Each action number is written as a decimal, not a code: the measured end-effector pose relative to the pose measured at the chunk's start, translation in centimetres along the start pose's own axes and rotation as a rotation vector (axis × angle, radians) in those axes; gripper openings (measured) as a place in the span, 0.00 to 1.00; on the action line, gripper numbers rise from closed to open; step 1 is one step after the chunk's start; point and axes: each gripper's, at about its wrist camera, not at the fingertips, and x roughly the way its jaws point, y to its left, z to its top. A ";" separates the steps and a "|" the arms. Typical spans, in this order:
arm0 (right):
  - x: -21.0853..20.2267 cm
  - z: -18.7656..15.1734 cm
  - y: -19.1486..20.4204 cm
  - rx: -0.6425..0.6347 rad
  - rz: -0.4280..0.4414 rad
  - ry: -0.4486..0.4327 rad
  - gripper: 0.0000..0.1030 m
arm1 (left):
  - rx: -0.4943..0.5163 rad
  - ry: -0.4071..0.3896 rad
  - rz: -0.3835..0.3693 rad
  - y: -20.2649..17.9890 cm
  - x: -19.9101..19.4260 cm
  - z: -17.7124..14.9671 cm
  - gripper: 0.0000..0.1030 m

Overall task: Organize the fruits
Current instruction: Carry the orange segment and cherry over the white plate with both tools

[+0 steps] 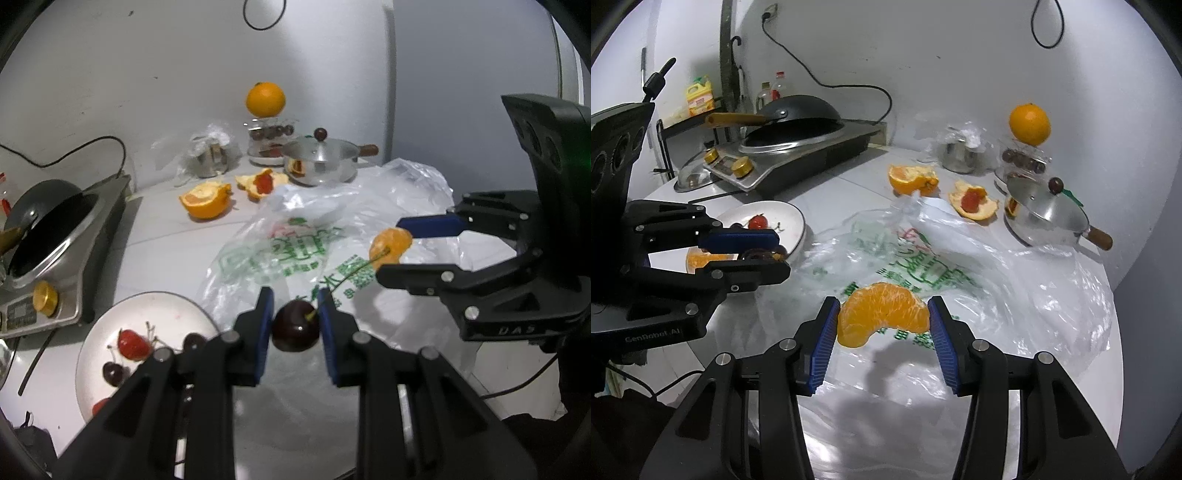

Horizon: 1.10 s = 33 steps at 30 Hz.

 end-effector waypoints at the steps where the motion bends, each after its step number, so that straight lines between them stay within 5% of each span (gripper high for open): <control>1: 0.1 0.1 0.3 -0.004 0.001 0.000 0.50 | -0.004 -0.002 0.002 0.2 -0.2 -0.1 0.24; 33: 2.3 4.0 9.7 -0.164 0.051 0.024 0.50 | -0.151 -0.049 0.093 8.9 -5.8 -5.7 0.24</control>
